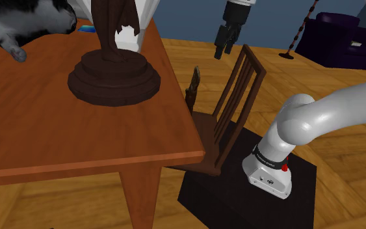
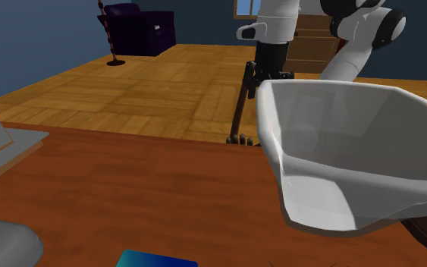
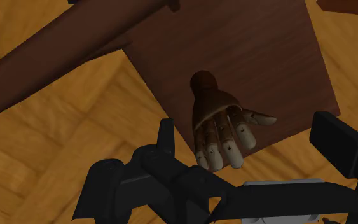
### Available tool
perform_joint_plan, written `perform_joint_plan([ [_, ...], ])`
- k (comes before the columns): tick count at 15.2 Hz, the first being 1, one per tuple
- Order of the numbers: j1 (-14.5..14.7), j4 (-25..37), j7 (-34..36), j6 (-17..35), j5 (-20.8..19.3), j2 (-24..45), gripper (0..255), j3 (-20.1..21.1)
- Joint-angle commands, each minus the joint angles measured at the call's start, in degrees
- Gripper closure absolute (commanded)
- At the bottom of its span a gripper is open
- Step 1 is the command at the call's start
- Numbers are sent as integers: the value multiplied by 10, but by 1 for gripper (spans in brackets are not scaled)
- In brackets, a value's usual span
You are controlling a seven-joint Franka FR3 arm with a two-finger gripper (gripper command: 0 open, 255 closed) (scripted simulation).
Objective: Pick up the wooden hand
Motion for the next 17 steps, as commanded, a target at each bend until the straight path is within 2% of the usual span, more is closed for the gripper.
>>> perform_joint_plan([
  [1,0,0,0,0,0,0,0,0],
  [7,-75,-25,332,57,76,54,0,116],
  [13,-152,-14,655,134,127,153,0,217],
  [17,-153,-33,660,160,130,160,0,223],
])
